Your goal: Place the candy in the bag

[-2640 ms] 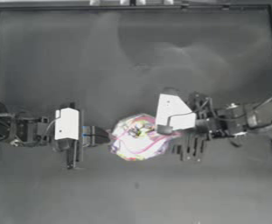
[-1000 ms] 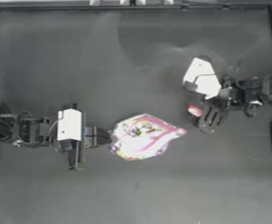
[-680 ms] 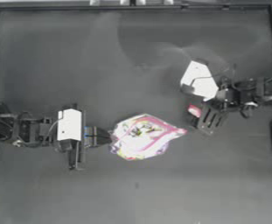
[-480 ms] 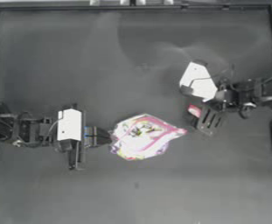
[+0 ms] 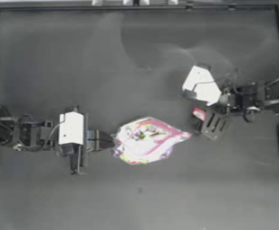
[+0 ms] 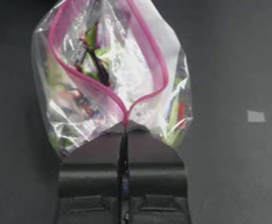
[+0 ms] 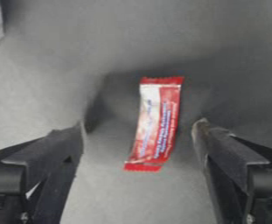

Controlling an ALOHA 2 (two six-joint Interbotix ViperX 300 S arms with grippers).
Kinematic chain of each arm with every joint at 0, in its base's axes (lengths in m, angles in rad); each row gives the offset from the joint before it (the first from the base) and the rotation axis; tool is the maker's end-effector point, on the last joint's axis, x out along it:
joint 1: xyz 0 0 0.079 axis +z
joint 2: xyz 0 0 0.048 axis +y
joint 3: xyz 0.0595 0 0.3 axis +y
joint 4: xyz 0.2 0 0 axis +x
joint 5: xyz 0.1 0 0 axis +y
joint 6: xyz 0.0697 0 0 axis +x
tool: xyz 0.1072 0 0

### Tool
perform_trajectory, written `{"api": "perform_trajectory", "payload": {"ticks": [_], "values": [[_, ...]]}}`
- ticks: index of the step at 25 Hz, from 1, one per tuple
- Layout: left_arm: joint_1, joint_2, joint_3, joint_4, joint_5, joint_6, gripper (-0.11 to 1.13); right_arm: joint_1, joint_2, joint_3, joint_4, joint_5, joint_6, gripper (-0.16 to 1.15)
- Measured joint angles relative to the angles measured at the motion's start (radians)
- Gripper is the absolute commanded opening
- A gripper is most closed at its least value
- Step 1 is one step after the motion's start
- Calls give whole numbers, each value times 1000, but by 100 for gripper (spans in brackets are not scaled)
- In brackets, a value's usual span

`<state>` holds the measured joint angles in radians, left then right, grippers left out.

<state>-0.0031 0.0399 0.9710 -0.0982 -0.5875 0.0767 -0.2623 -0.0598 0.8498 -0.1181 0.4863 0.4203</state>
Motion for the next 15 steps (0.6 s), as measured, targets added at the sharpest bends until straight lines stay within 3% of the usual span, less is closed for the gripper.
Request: {"api": "perform_trajectory", "payload": {"ticks": [10, 15], "values": [[0, 0, 0, 0, 0, 0, 6, -2, 18, 0, -11, -2, 0, 57], [0, 0, 0, -2, 0, 0, 6, -2, 26, -9, -12, -2, -2, 46]]}}
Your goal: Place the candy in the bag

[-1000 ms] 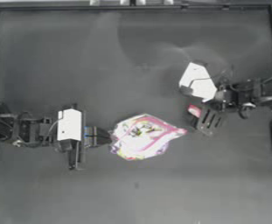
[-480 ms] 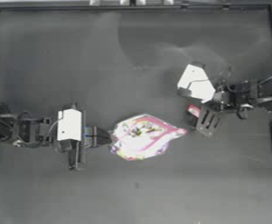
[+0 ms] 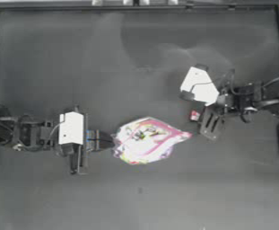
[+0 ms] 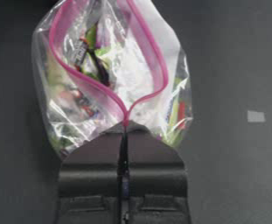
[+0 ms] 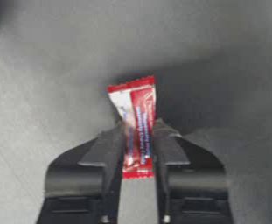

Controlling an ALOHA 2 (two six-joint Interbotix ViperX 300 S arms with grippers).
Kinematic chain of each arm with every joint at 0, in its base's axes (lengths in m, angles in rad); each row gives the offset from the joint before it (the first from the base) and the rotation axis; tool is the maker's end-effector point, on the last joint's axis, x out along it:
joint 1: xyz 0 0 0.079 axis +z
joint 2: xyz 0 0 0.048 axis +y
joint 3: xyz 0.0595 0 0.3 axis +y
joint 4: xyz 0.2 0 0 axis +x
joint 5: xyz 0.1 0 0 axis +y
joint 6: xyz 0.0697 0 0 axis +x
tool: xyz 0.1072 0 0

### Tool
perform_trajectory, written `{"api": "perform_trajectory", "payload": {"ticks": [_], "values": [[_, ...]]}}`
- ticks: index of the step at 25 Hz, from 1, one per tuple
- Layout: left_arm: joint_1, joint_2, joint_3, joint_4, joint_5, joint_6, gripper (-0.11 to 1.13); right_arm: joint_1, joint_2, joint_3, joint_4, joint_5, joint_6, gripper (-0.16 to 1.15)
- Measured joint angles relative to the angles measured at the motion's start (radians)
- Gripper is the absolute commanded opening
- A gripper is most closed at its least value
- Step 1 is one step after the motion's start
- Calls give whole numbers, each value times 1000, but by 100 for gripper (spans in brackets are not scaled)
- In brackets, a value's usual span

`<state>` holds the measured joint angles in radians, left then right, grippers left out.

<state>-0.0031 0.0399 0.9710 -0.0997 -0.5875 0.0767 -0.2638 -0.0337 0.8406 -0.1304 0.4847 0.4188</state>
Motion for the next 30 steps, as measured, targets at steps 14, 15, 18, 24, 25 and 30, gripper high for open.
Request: {"api": "perform_trajectory", "payload": {"ticks": [14, 15, 18, 24, 25, 30], "values": [[-2, 0, 0, 2, 0, 0, 6, 2, -130, -15, -25, 124, -5, 46], [0, 0, -2, 0, 0, 0, 6, 3, -149, -21, -28, 138, -5, 46], [-2, 0, -2, 2, 0, 0, 6, 18, -222, -48, -37, 186, -2, 46], [0, 0, -2, 2, 0, 0, 6, 77, -301, -120, -58, 249, 9, 46], [0, 0, -2, 0, 2, 0, 6, 95, -302, -137, -58, 250, 9, 46], [-2, 0, -2, 2, 0, 0, 6, 186, -275, -222, -61, 249, 9, 46]]}}
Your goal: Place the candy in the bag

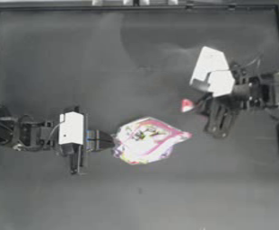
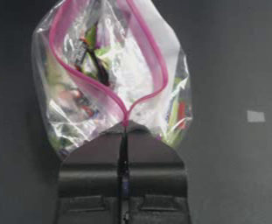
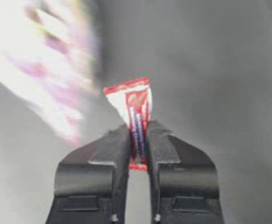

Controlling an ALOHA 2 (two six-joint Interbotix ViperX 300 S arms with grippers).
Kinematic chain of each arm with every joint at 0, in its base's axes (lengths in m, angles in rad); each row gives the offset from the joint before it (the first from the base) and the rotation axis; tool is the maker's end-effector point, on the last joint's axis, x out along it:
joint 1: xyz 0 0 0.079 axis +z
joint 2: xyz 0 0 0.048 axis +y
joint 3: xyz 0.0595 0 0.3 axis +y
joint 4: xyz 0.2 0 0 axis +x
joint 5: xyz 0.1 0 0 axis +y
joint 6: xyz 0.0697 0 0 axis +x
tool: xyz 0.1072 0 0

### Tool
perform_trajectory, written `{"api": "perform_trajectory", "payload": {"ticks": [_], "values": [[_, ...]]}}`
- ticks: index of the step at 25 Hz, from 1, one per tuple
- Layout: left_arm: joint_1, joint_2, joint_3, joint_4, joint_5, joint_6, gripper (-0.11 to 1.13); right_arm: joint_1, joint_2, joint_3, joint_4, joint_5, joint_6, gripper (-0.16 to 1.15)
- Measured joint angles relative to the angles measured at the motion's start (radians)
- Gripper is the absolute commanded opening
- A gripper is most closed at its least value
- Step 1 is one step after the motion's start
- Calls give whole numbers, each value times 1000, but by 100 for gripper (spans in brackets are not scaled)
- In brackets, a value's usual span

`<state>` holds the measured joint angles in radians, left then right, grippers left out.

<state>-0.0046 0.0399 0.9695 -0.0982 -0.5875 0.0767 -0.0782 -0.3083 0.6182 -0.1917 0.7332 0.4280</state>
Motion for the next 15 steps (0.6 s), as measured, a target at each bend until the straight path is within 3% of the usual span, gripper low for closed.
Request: {"api": "perform_trajectory", "payload": {"ticks": [6, 15], "values": [[0, 0, 0, 0, 0, 0, 6, 74, 101, -89, -21, -23, -5, 46], [0, -2, 0, 0, 0, 0, 6, 94, 216, -161, -26, -100, -15, 46]]}}
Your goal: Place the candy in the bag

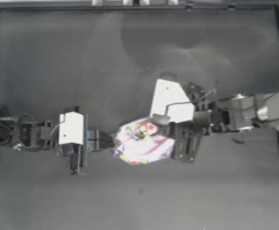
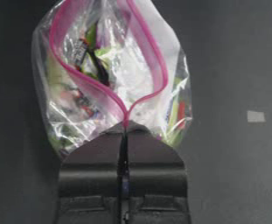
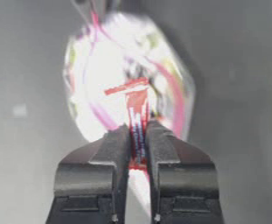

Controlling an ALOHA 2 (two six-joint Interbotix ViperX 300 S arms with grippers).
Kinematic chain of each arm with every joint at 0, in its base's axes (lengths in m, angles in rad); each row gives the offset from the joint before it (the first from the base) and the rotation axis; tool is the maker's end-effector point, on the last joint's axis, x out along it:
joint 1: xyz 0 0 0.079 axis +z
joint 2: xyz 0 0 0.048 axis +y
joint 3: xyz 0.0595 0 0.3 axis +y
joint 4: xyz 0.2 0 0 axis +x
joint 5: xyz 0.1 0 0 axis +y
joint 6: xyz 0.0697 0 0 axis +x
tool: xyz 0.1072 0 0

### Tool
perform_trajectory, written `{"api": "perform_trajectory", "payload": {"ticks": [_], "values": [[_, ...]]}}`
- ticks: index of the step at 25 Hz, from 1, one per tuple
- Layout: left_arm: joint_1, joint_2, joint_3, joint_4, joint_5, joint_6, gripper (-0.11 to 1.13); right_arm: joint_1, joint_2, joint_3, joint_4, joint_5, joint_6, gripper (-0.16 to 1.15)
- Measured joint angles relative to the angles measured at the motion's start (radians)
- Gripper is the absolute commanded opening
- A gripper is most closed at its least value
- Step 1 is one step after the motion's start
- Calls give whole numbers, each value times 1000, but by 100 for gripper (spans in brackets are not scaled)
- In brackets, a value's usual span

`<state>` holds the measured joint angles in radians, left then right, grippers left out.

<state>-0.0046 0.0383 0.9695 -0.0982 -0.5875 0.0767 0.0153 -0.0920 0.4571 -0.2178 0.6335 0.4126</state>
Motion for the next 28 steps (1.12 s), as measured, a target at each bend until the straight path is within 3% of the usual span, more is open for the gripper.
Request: {"api": "perform_trajectory", "payload": {"ticks": [24, 28], "values": [[0, 0, 0, 0, 0, 0, 6, 12, 164, -26, 8, -75, -2, 47], [0, 2, 0, 0, 0, 2, 6, 12, 166, -26, 6, -78, -2, 59]]}}
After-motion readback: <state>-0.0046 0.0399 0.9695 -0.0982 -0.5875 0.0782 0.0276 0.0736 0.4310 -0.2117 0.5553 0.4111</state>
